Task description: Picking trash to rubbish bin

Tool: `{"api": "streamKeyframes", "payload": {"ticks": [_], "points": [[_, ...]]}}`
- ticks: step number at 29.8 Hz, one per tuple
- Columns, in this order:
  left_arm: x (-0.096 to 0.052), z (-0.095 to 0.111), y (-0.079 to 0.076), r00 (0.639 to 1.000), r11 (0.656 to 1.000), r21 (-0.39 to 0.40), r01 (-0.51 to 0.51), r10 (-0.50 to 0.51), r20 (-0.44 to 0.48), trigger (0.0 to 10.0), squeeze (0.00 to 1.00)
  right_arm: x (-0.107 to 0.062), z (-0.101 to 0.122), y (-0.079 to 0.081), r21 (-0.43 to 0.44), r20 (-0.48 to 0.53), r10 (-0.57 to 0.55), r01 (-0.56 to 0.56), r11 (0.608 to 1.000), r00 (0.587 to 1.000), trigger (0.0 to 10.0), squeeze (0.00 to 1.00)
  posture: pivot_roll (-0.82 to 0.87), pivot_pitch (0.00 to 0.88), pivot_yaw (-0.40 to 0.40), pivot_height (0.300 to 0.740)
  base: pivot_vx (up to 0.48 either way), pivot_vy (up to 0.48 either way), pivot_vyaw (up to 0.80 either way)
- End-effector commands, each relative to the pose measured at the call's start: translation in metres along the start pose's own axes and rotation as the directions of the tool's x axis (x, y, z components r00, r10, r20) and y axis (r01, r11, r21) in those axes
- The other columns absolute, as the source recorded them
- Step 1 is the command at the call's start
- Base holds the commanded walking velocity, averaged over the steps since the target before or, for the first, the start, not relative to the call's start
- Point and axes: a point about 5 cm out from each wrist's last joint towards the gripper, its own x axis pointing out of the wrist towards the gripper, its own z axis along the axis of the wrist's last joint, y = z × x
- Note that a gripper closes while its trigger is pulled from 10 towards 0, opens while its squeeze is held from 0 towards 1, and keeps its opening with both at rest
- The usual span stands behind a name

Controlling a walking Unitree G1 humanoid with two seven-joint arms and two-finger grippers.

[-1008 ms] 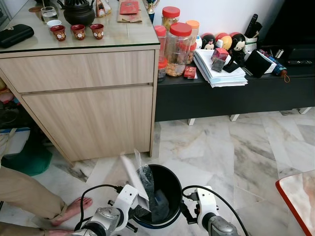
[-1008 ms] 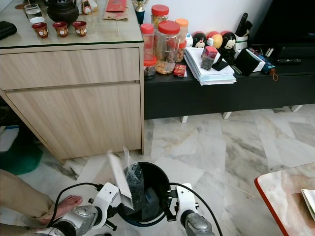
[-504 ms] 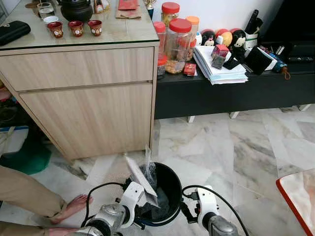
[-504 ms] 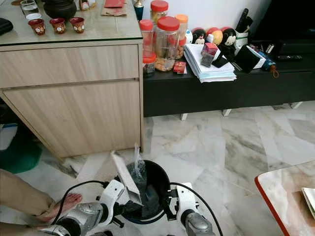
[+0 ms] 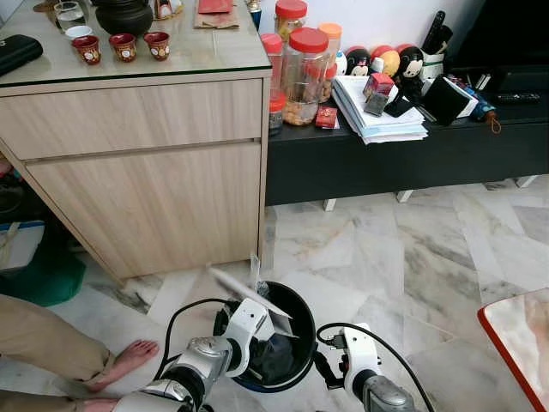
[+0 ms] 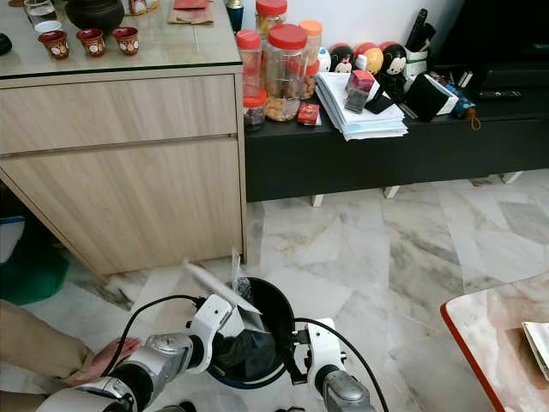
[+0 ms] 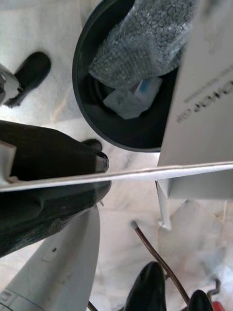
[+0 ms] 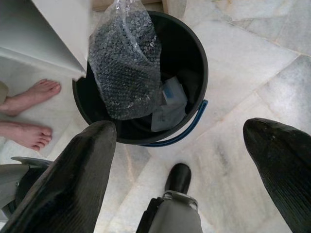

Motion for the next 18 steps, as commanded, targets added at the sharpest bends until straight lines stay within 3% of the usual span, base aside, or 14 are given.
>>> {"api": "streamKeyframes", "payload": {"ticks": [1, 5, 8, 12, 18], "points": [[0.002, 0.0, -0.004, 1.0, 1.0, -0.025, 0.02, -0.019, 0.007, 10.0, 0.0, -0.002, -0.004, -0.002, 0.007, -0.006, -0.008, 0.008, 1.0, 1.0, 10.0, 0.0, 0.06, 0.15, -0.079, 0.74, 0.0, 0.0, 0.0], [0.003, 0.0, -0.007, 0.999, 0.996, -0.084, 0.03, -0.028, 0.022, 10.0, 0.0, -0.001, -0.003, -0.001, 0.006, -0.005, -0.006, 0.006, 1.0, 1.0, 10.0, 0.0, 0.06, 0.15, -0.079, 0.74, 0.0, 0.0, 0.0], [0.005, 0.002, -0.011, 0.999, 0.996, -0.072, 0.047, -0.045, 0.02, 10.0, 0.0, -0.001, -0.003, -0.001, 0.005, -0.004, -0.005, 0.005, 1.0, 1.0, 10.0, 0.0, 0.06, 0.153, -0.081, 0.74, 0.0, 0.0, 0.0], [0.01, 0.01, -0.022, 0.996, 0.994, 0.058, 0.09, -0.091, 0.006, 10.0, 0.0, -0.001, -0.002, -0.001, 0.005, -0.001, -0.007, 0.007, 1.0, 1.0, 10.0, 0.0, 0.06, 0.151, -0.08, 0.74, 0.0, 0.0, 0.0], [0.015, 0.028, -0.033, 0.989, 0.98, 0.145, 0.135, -0.142, 0.04, 10.0, 0.0, -0.001, -0.002, -0.002, 0.009, 0.004, -0.016, 0.016, 1.0, 1.0, 10.0, 0.0, 0.05, 0.149, -0.074, 0.74, 0.0, 0.0, 0.0]]}}
